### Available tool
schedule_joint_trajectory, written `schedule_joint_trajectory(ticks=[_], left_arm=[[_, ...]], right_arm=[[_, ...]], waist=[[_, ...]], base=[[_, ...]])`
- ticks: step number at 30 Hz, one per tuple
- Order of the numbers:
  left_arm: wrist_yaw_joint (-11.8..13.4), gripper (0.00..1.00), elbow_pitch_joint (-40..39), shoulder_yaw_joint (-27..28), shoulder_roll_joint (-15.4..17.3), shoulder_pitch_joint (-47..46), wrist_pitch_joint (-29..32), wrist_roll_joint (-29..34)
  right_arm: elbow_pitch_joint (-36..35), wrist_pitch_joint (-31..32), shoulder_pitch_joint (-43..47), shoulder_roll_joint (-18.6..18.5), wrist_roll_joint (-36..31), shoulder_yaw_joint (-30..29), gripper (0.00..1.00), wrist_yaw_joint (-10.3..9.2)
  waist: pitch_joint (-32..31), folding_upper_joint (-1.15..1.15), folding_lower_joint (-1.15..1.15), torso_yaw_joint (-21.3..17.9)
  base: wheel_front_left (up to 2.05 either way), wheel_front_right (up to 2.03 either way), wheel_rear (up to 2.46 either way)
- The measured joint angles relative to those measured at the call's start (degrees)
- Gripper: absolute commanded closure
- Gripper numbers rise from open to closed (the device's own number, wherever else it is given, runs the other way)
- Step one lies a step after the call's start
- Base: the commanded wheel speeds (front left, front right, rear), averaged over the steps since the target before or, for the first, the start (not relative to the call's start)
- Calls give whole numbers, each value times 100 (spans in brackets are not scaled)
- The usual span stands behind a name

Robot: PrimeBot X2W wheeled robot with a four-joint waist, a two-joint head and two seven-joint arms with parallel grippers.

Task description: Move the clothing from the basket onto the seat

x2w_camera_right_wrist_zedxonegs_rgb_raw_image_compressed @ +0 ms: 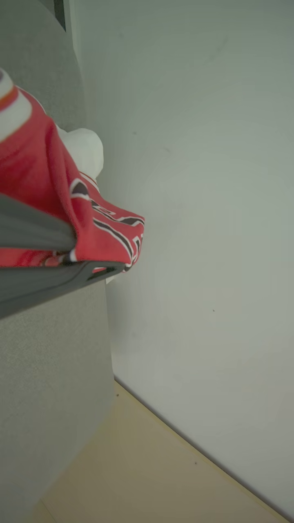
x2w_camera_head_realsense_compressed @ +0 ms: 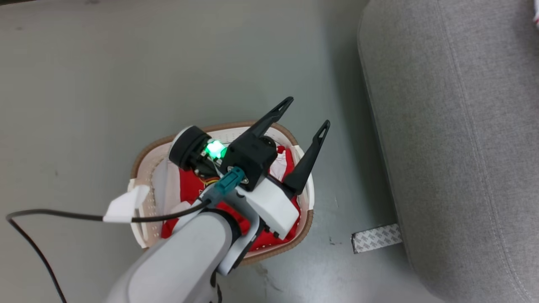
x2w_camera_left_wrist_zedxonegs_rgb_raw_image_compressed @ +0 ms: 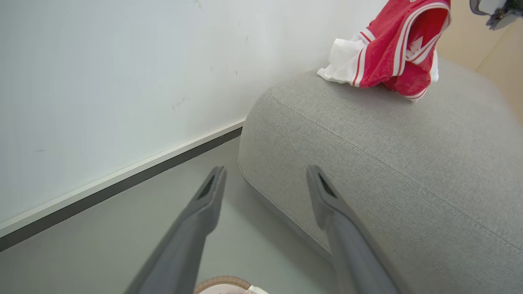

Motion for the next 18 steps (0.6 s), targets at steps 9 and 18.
schedule_joint_trajectory(ticks=[9, 18], left_arm=[[86, 0, 203, -20, 23, 374, -164, -145], [285, 0, 391, 174, 126, 910, -476, -420]], right_arm=[[1437, -621, 736, 532, -678, -798, 0, 0], [1257, -955, 1367, 984, -1027, -861, 0, -1]], waist=[[-466, 0, -1, 79], [-1275, 0, -2, 50]], base=[[0, 0, 0], [0, 0, 0]])
